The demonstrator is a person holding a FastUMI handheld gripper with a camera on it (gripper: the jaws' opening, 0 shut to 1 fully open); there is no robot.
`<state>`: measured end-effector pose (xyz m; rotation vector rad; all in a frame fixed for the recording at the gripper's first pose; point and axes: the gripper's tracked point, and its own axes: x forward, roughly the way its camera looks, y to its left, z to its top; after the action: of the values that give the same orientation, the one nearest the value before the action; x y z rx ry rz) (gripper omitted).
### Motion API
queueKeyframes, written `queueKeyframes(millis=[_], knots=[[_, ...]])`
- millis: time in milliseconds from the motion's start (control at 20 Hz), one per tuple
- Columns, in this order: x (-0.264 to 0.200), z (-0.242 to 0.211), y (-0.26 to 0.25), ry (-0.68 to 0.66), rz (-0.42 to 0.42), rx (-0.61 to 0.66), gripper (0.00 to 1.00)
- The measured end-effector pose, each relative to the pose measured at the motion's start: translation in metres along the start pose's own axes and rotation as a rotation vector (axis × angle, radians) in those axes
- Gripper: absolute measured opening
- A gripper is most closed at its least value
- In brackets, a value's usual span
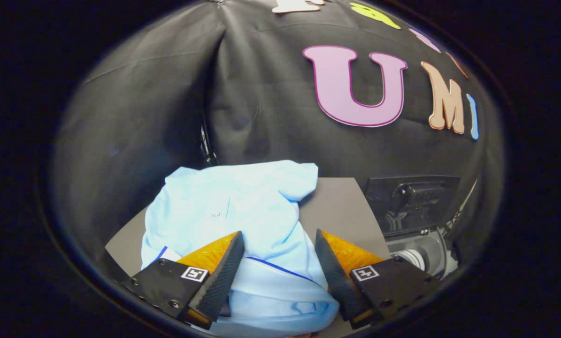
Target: Put the clothes into the washing machine and then close the washing machine lid.
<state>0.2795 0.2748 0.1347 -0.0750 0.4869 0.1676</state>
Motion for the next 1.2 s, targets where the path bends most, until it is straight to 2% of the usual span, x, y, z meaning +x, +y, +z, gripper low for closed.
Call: queueKeyframes(millis=[350, 500, 700, 950, 1200], knots=[[0.009, 0.0, 0.005, 0.199, -0.061, 0.039, 0.96], [0.009, 0.001, 0.002, 0.222, -0.086, 0.065, 0.64], [0.013, 0.002, 0.007, 0.182, -0.087, 0.066, 0.11], [-0.003, -0.001, -0.015, 0.177, -0.177, 0.008, 0.11], [-0.045, 0.006, -0.039, 0.069, -0.247, 0.015, 0.11]])
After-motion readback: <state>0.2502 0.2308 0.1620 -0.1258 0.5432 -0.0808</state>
